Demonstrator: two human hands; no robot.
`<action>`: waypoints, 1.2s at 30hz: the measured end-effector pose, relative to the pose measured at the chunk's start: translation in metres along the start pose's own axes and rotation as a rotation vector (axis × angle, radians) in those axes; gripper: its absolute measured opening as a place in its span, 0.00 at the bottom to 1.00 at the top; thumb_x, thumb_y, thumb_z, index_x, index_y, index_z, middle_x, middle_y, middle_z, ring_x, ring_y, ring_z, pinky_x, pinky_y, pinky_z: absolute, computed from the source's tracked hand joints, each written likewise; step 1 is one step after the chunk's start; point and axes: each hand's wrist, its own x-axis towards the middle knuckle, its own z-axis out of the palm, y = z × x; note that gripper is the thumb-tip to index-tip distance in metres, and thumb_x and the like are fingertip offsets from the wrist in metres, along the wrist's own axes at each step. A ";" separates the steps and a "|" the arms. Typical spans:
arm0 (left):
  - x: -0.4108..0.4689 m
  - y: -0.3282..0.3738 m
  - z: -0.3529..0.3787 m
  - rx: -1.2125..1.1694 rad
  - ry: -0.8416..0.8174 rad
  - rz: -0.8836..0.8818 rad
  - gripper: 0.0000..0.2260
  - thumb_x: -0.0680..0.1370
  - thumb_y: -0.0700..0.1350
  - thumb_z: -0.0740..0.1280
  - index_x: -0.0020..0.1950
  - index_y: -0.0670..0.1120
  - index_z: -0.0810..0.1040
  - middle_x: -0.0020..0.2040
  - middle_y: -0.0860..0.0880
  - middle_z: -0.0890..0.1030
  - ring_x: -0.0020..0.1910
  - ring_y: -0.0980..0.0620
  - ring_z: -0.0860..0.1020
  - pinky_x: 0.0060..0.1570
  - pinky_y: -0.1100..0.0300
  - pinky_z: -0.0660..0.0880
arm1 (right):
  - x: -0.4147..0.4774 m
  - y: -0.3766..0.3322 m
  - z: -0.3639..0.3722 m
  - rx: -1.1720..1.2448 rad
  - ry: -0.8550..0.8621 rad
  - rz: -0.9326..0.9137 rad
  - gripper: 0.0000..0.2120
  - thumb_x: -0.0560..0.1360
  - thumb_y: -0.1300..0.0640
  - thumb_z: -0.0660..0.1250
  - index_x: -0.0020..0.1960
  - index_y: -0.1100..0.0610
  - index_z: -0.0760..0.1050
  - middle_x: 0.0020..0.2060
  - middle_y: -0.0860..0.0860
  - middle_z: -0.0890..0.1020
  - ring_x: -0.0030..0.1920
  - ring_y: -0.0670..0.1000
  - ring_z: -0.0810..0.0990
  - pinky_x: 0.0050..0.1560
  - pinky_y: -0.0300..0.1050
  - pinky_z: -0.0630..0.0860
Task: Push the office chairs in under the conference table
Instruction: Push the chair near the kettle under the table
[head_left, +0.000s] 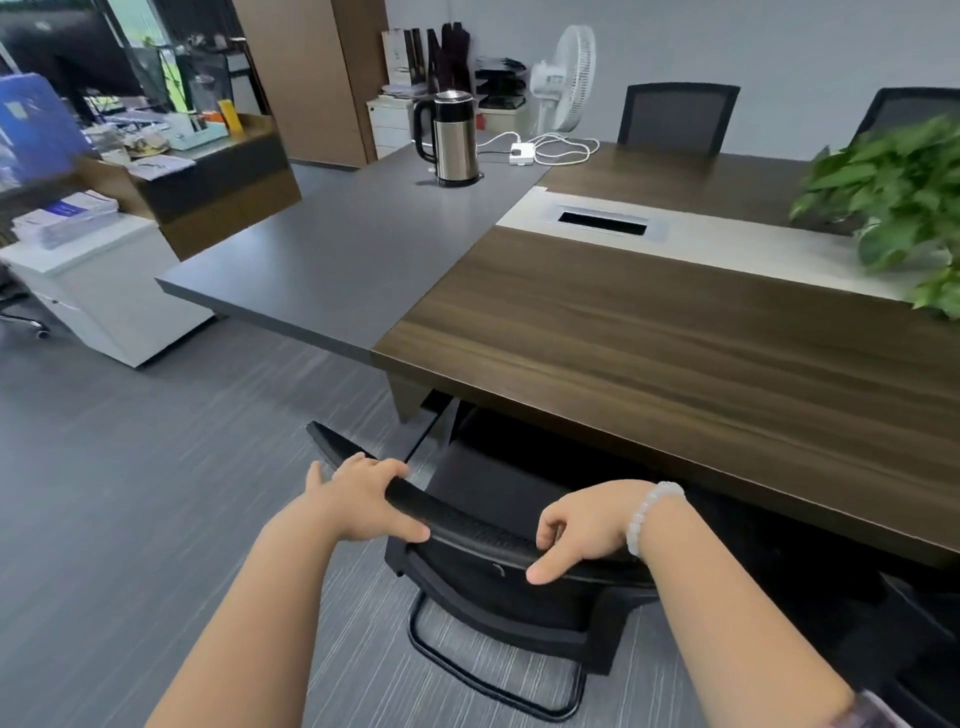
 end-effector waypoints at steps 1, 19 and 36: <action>0.005 -0.003 -0.002 0.026 -0.055 0.025 0.34 0.70 0.62 0.69 0.73 0.56 0.61 0.76 0.50 0.60 0.77 0.49 0.46 0.70 0.38 0.35 | 0.002 0.000 0.000 0.021 -0.003 0.012 0.29 0.67 0.34 0.70 0.61 0.50 0.75 0.60 0.49 0.79 0.58 0.51 0.77 0.63 0.47 0.72; 0.067 -0.036 -0.014 0.353 0.077 0.710 0.33 0.60 0.79 0.54 0.50 0.57 0.76 0.48 0.60 0.78 0.48 0.58 0.75 0.51 0.59 0.72 | -0.003 -0.037 0.075 0.295 0.789 0.314 0.29 0.57 0.23 0.62 0.49 0.40 0.78 0.40 0.41 0.77 0.48 0.43 0.74 0.51 0.38 0.64; 0.103 -0.019 -0.035 0.315 0.092 0.779 0.31 0.60 0.78 0.57 0.48 0.56 0.75 0.45 0.60 0.79 0.44 0.60 0.76 0.47 0.61 0.73 | 0.017 -0.015 0.060 0.237 0.994 0.388 0.34 0.48 0.15 0.53 0.38 0.40 0.73 0.38 0.39 0.78 0.46 0.40 0.74 0.49 0.37 0.69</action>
